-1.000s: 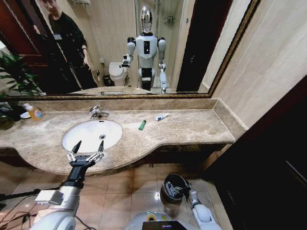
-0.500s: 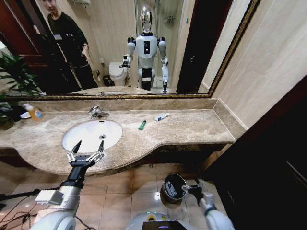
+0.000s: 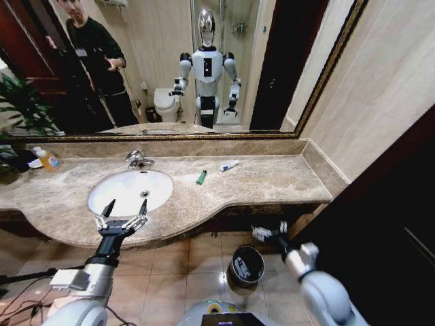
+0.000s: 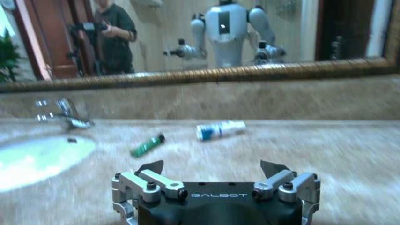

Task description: Pick up the trash from the sink and place it in the trash bin.

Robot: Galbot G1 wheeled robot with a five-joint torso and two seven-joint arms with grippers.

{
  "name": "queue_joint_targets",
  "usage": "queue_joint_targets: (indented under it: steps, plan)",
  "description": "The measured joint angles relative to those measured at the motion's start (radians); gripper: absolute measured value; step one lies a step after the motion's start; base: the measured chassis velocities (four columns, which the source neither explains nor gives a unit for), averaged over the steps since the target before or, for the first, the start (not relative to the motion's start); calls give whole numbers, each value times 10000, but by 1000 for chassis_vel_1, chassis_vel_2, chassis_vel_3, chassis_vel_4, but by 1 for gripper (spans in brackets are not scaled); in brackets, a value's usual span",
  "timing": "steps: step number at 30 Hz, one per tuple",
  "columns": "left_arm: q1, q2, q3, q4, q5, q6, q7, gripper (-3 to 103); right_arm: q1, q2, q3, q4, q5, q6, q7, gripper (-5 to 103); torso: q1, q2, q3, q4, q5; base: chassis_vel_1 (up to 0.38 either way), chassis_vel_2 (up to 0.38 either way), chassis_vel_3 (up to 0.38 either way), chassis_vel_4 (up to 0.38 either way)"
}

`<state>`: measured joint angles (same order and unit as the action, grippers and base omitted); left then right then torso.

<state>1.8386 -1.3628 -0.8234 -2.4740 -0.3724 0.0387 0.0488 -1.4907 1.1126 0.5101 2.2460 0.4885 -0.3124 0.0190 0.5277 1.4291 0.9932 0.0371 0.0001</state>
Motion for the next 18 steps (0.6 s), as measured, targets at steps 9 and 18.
queue_joint_targets:
  steps: [9,18]
  plan:
    - [0,0,1,0,0,0,1,100,3152,-505,-1651,-1798,484,-312,145,100,-1,0,1,-4,0,0,0,0,0]
    - [0,-1,0,1,0,0,-2,100,6965,175,-3648,-4876,614,-373,522,100,0,0,1,-4,-2,0,0,0,0]
